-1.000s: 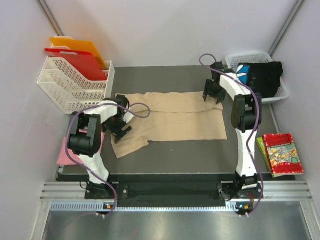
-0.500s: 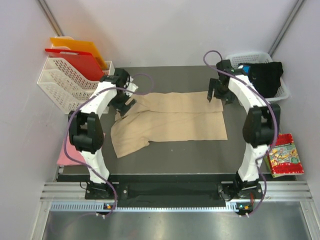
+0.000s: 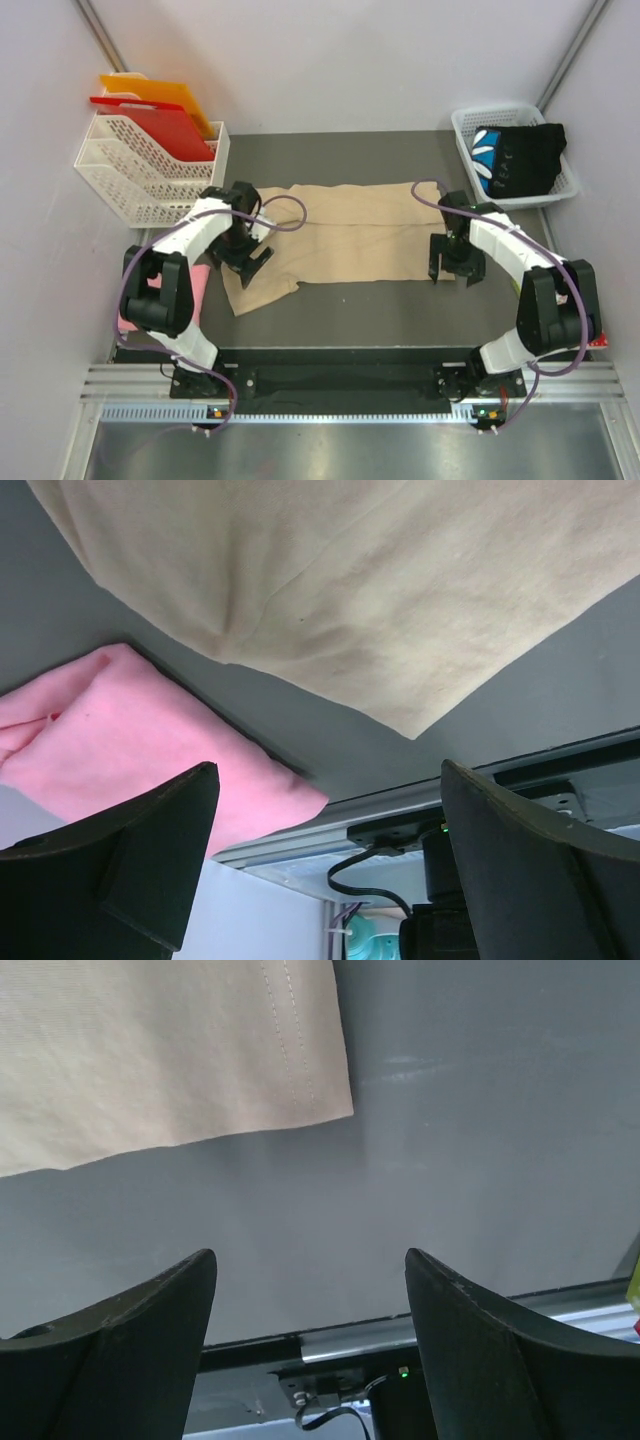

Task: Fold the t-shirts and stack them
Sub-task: Fold the tshirt

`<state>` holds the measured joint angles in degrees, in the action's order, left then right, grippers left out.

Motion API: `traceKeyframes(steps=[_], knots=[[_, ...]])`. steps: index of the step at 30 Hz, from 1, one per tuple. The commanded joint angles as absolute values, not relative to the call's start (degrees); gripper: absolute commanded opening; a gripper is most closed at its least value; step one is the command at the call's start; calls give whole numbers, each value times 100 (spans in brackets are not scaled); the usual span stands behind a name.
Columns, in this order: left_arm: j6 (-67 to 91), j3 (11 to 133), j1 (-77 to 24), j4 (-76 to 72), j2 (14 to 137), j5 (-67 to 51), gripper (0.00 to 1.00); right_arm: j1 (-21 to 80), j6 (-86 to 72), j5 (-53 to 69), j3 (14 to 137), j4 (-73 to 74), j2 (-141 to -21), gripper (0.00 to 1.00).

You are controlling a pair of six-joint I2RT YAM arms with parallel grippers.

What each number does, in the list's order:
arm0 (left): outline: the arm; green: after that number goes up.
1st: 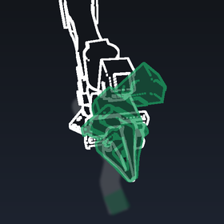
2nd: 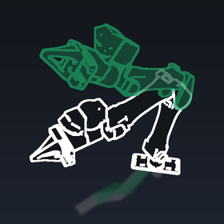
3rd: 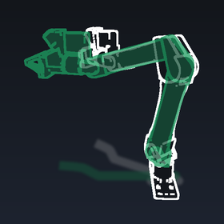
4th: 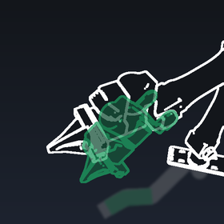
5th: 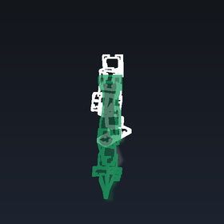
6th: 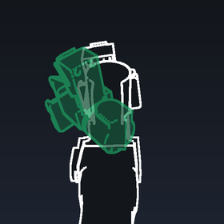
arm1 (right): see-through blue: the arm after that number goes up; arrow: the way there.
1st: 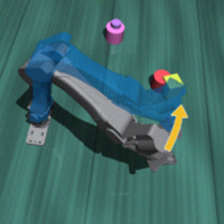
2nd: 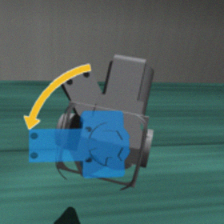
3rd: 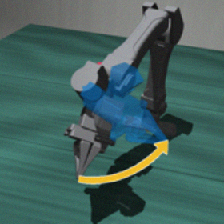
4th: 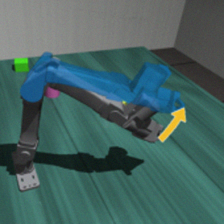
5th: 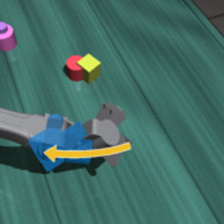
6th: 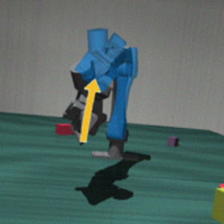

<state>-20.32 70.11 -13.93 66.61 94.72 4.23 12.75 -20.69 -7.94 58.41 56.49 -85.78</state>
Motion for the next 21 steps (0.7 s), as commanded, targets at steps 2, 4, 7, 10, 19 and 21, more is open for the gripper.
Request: traceKeyframes(steps=[2,4,7,10,19,21], knots=[[-1661,7049,-1564,6513,9474,211,96,1240,-2144,-756,5731,4791,-8709,75],[-1679,7023,-1669,6426,9545,255,96,1178,-2153,-738,5783,4632,-8815,75],[-1688,6961,-1757,6399,9641,395,97,1072,-2127,-607,5941,4536,-9034,74],[-1679,6803,-1802,6267,9615,544,97,1011,-2118,-536,6055,4465,-9184,72],[-1652,6223,-1819,5766,9694,817,98,826,-2224,-431,6258,4192,-9518,68],[-1679,6091,-1819,5652,9756,809,98,809,-2224,-431,6319,4149,-9588,66]])
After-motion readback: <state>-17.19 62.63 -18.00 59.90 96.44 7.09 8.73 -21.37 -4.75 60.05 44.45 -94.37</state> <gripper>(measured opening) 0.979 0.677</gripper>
